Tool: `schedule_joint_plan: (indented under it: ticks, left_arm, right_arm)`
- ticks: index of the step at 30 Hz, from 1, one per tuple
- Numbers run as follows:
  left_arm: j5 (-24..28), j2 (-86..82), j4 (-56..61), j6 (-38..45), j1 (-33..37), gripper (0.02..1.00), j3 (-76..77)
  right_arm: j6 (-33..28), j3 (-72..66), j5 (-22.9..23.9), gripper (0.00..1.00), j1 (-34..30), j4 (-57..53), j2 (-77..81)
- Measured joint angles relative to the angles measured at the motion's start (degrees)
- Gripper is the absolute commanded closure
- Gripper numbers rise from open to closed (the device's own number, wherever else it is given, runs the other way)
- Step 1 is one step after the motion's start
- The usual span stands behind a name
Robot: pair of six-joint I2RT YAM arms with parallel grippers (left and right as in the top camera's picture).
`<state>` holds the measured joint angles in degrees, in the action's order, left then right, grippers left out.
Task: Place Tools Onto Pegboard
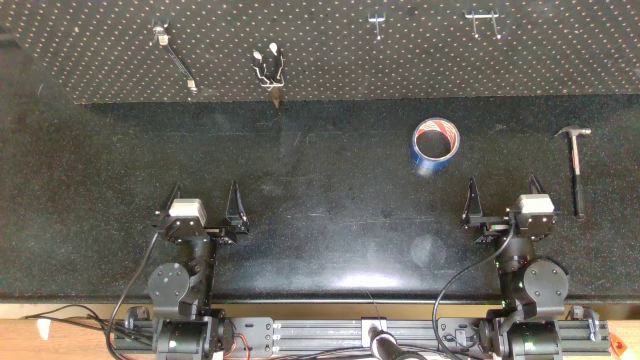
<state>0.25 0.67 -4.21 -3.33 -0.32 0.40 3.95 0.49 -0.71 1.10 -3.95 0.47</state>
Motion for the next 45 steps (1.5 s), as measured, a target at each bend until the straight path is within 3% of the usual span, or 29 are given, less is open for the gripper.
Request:
schedule_joint_plan:
  ticks: [15,23,26,34,40,45]
  left_arm:
    - [0.00,0.00,0.00,0.00,0.00,0.023,0.00]
    - [0.02,0.00,-0.02,0.00,0.00,0.023,0.00]
    - [0.02,0.00,-0.04,0.00,0.00,0.023,0.00]
    - [0.02,-0.04,-0.02,0.00,0.00,0.023,0.00]
    - [0.02,-0.04,-0.04,0.00,0.00,0.025,0.00]
    - [0.02,-0.04,-0.04,0.00,0.00,0.023,0.00]
  right_arm:
    - [-1.81,0.55,0.61,0.020,0.00,0.15,2.14]
    - [-0.11,24.39,-3.10,0.016,0.00,0.59,26.73]
    - [3.63,32.02,-5.55,0.016,0.00,-0.07,34.12]
    - [6.67,54.23,-6.56,0.016,5.68,-28.22,57.51]
    - [9.11,54.88,-6.75,0.016,11.41,-32.52,72.02]
    - [9.11,54.88,-6.73,0.016,12.59,-31.17,81.68]
